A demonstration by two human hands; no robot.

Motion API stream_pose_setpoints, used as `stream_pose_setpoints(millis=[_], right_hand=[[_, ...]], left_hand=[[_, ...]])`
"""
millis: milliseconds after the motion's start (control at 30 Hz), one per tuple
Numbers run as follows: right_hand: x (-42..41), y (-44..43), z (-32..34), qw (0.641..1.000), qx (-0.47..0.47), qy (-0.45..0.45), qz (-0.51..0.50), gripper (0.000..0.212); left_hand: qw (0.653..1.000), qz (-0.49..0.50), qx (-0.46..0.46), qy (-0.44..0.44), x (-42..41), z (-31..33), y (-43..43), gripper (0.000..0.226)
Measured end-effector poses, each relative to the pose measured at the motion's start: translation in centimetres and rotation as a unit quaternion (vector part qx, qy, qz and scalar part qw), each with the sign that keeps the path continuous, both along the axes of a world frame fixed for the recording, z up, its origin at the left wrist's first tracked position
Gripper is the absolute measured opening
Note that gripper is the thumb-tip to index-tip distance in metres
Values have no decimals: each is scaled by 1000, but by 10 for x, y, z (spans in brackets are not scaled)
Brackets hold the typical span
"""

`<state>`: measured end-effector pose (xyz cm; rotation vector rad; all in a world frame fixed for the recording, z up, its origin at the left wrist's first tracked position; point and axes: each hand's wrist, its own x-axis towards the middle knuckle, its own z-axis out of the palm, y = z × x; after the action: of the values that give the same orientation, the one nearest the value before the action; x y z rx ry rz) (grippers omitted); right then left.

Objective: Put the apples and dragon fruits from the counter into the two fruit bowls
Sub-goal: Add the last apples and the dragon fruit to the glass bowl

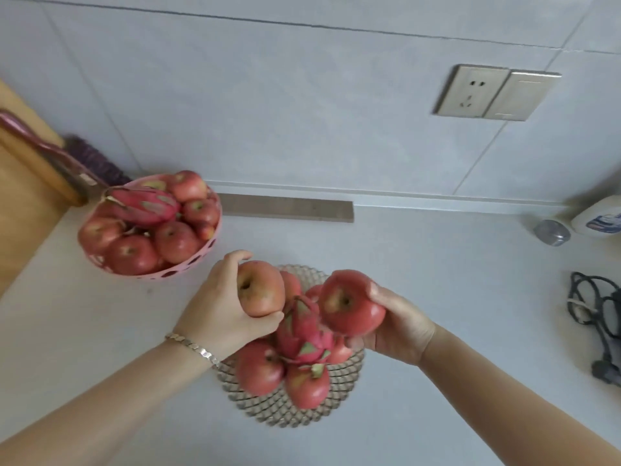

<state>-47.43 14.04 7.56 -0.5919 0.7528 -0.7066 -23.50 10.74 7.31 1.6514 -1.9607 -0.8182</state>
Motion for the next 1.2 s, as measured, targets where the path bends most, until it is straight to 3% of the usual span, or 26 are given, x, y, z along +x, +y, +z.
stream_pose_setpoints(millis=[200,367,467,533,633,800,1000,1200], right_hand=[[60,-10,-4,994,73,41,-75,84],[84,-22,-4,981,133,29,-136,51],[87,-36,-1,982,132,2,-132,55],[85,-52,2,983,113,61,-131,60],[88,-74,-3,958,80,244,-128,43],[98,-95,-31,854,-46,517,16,54],[100,-100,-48,764,-198,593,156,56],[83,-103,-48,768,-189,575,209,50]], left_hand=[[999,-22,39,-12,69,-18,-4,92],[996,-54,55,-38,88,-28,-2,84],[994,-72,61,-55,87,-29,-2,79],[993,-73,63,-64,81,-31,-1,79],[991,-80,76,-73,68,-33,3,80],[988,-89,80,-92,49,-41,11,75],[987,-98,64,-106,39,-52,16,81],[986,-115,74,-98,26,-59,21,84]])
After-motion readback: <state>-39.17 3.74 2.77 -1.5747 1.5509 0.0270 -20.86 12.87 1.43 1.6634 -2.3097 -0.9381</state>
